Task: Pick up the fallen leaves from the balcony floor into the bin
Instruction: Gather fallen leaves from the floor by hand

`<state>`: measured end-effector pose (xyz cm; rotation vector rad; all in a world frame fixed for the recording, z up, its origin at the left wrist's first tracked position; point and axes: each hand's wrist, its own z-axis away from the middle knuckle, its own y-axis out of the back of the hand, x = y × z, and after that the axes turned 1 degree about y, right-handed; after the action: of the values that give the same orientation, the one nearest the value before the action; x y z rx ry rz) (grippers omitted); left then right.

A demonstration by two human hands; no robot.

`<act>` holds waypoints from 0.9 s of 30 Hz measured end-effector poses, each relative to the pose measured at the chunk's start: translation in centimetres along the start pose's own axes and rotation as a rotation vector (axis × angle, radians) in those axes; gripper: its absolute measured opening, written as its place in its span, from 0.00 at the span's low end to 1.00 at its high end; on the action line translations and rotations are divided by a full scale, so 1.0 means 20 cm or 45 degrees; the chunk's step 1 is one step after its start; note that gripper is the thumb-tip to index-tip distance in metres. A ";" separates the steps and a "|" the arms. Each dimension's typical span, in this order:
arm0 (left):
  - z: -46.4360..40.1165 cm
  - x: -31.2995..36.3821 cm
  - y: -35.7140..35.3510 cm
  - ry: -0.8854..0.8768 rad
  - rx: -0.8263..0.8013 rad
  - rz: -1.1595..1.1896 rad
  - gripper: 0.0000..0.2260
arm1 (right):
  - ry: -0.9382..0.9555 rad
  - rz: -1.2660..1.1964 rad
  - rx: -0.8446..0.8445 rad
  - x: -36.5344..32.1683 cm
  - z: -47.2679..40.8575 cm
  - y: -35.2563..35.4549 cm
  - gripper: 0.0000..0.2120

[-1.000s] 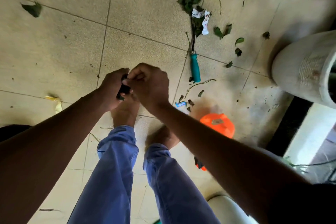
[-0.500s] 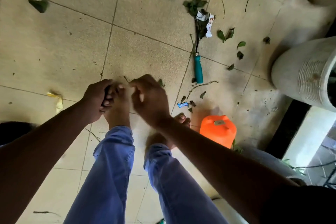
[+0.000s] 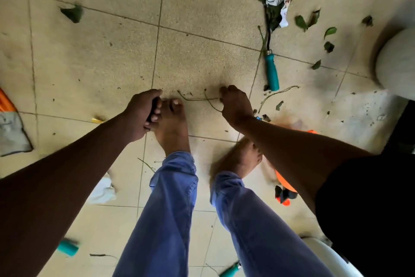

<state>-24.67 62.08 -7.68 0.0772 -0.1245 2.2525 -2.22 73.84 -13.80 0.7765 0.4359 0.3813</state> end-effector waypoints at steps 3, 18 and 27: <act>0.02 0.01 -0.03 -0.003 0.001 -0.004 0.19 | -0.058 -0.049 -0.007 0.01 -0.03 0.02 0.15; 0.41 0.08 -0.44 -0.099 -0.153 -0.036 0.17 | -0.093 -1.066 0.373 -0.48 0.48 0.71 0.06; 0.86 0.36 -0.57 -0.062 -0.186 0.024 0.14 | 0.072 -0.369 0.393 -0.62 0.68 1.22 0.05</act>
<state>-20.19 72.70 10.88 0.0529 -0.3162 2.2541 -9.79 75.88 15.78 0.9873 0.6612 0.0642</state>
